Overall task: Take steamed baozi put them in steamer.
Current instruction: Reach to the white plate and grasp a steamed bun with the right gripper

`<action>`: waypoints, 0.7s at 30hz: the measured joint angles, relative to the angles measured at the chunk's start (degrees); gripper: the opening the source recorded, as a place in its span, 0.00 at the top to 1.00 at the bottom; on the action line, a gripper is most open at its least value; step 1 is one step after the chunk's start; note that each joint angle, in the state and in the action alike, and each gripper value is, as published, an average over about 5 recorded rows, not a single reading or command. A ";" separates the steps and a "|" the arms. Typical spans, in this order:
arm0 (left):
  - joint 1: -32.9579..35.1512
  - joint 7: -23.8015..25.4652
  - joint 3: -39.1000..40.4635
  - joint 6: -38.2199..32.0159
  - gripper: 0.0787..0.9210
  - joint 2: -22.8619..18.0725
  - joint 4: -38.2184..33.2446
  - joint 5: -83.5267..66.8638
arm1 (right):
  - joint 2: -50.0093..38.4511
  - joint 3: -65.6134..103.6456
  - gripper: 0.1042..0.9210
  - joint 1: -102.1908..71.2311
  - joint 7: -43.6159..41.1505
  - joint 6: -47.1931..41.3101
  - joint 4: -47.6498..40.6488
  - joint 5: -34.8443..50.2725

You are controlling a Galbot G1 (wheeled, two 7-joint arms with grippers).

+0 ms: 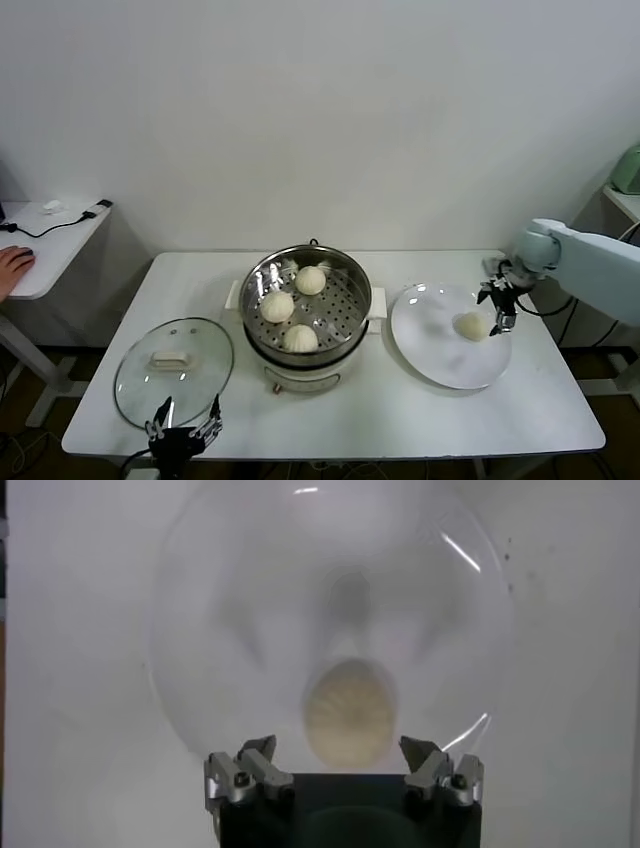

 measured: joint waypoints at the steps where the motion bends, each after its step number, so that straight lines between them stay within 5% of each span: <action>1: -0.01 0.00 -0.01 -0.01 0.12 0.00 0.07 0.00 | 0.49 0.43 0.12 -0.57 0.01 -0.05 -0.71 -0.20; 9: -0.10 -0.01 -0.01 -0.07 0.12 0.02 0.32 -0.08 | 3.57 2.23 0.14 -3.32 0.20 -0.45 -4.96 -1.99; 21: -0.45 -0.01 0.07 -0.06 0.12 0.57 0.41 -0.51 | 4.04 2.27 0.44 -3.46 0.79 -2.16 -5.00 -2.44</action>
